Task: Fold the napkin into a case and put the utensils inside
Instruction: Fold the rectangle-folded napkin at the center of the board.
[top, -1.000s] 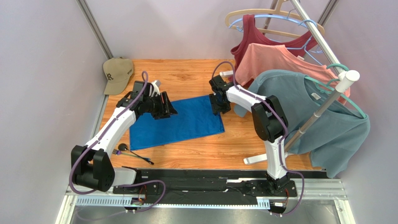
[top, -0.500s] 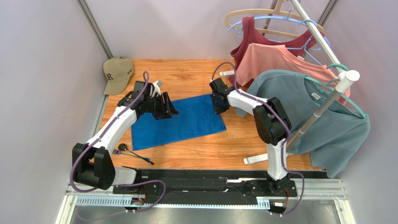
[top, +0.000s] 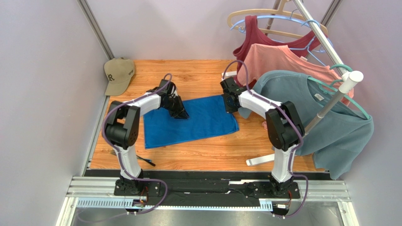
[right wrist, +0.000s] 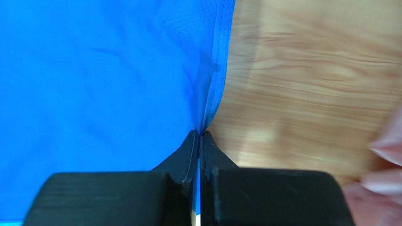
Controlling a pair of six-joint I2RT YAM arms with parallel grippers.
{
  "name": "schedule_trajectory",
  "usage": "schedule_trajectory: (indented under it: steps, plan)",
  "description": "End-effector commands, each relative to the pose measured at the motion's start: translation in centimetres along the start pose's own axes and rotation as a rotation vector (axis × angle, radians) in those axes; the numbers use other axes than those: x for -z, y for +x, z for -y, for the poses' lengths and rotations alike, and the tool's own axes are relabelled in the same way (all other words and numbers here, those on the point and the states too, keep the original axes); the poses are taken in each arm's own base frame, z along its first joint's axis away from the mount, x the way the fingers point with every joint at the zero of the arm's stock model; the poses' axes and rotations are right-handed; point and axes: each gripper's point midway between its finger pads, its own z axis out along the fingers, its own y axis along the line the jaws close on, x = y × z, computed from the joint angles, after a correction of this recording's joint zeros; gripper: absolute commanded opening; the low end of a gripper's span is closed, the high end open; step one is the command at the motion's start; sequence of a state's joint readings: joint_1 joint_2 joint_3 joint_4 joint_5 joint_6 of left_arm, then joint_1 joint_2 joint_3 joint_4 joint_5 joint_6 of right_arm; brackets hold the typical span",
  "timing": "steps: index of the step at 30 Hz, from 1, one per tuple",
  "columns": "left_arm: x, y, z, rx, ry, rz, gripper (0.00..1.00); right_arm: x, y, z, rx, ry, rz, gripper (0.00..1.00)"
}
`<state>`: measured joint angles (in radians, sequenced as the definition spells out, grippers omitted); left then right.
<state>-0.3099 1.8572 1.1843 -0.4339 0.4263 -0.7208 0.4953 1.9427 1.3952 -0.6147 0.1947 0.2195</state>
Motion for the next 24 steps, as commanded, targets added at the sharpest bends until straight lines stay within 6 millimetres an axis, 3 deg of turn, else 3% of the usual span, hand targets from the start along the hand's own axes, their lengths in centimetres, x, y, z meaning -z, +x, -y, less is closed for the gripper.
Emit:
schedule_trajectory:
  steps: [1,2,4,8,12,14,19,22,23,24]
  plan:
    - [-1.7,-3.8,3.2,0.058,0.009,0.082,0.25,4.7,-3.7,1.3,-0.005,0.007,0.158,0.00]
    - [-3.4,-3.3,2.6,0.080,-0.023,0.052,0.25,4.9,-3.7,1.4,-0.007,0.009,0.163,0.00]
    - [-4.6,-3.7,3.5,0.084,-0.015,0.041,0.25,6.3,-4.4,1.2,-0.012,-0.011,0.199,0.00]
    - [-8.1,-1.8,4.9,0.102,-0.004,-0.046,0.25,9.2,-5.9,0.3,-0.027,-0.089,0.268,0.00]
    - [-9.8,-1.6,6.8,0.131,0.069,-0.068,0.25,12.4,-7.9,-3.0,-0.022,-0.230,0.317,0.00]
    - [-10.3,-1.3,7.7,0.121,0.084,-0.079,0.25,12.8,-8.1,-4.6,-0.025,-0.297,0.302,0.00]
    - [-9.0,-1.5,9.7,0.053,0.116,-0.075,0.25,13.8,-8.0,-9.2,-0.051,-0.513,0.256,0.00]
    - [-6.4,-1.6,9.2,-0.009,0.120,-0.047,0.27,14.1,-7.7,-10.6,-0.077,-0.600,0.244,0.00]
    - [-4.5,-2.2,9.5,-0.048,0.149,-0.024,0.28,14.2,-7.8,-10.7,-0.081,-0.604,0.249,0.00]
    - [-4.0,-1.4,8.5,-0.052,0.141,-0.039,0.28,14.3,-7.8,-10.6,-0.082,-0.603,0.253,0.00]
